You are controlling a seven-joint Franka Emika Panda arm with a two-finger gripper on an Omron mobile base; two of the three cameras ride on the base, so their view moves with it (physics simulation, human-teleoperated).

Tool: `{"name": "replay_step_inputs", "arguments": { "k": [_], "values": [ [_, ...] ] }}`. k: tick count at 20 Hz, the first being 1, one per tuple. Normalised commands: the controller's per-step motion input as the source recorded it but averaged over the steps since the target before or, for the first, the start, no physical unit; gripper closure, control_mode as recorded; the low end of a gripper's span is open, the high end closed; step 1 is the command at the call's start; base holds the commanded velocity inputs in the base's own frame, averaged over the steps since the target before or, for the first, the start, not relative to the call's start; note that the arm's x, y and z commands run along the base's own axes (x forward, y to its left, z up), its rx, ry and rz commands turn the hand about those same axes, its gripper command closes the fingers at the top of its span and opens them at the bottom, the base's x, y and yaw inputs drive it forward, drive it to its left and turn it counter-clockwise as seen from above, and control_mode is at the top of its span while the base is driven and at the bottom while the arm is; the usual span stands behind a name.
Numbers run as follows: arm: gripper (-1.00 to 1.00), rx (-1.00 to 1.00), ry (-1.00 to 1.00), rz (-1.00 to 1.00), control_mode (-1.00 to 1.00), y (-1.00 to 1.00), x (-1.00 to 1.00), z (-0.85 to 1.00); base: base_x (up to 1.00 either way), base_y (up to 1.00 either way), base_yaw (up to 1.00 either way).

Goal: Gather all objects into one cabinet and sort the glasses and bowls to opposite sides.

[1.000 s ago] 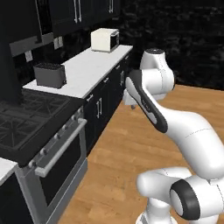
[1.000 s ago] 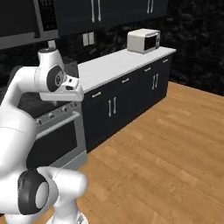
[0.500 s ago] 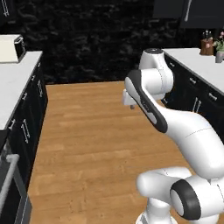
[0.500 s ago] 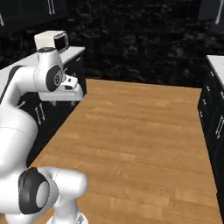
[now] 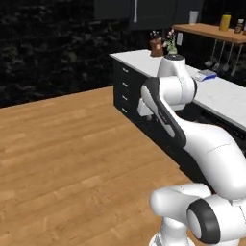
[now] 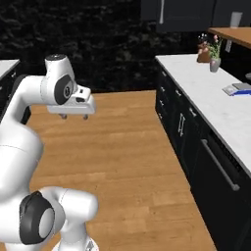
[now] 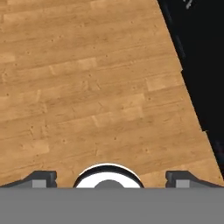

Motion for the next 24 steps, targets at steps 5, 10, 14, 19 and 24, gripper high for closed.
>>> {"name": "replay_step_inputs", "arguments": {
  "k": [5, 10, 14, 19, 24],
  "values": [
    [-1.00, 0.00, 0.00, 0.00, 1.00, 0.00, 0.00, 0.00, 1.00, 0.16, -0.10],
    [-1.00, 0.00, 0.00, 0.00, 1.00, 0.00, 0.00, 0.00, 1.00, 0.01, 0.00],
    [-1.00, 0.00, 0.00, 0.00, 1.00, 0.00, 0.00, 0.00, 1.00, 0.00, 0.00],
    [-1.00, 0.00, 0.00, 0.00, 1.00, 0.00, 0.00, 0.00, 1.00, -0.01, 0.00],
    [-1.00, 0.00, 0.00, 0.00, 1.00, 0.00, 0.00, 0.00, 1.00, 0.00, 0.00]
  ]
}}
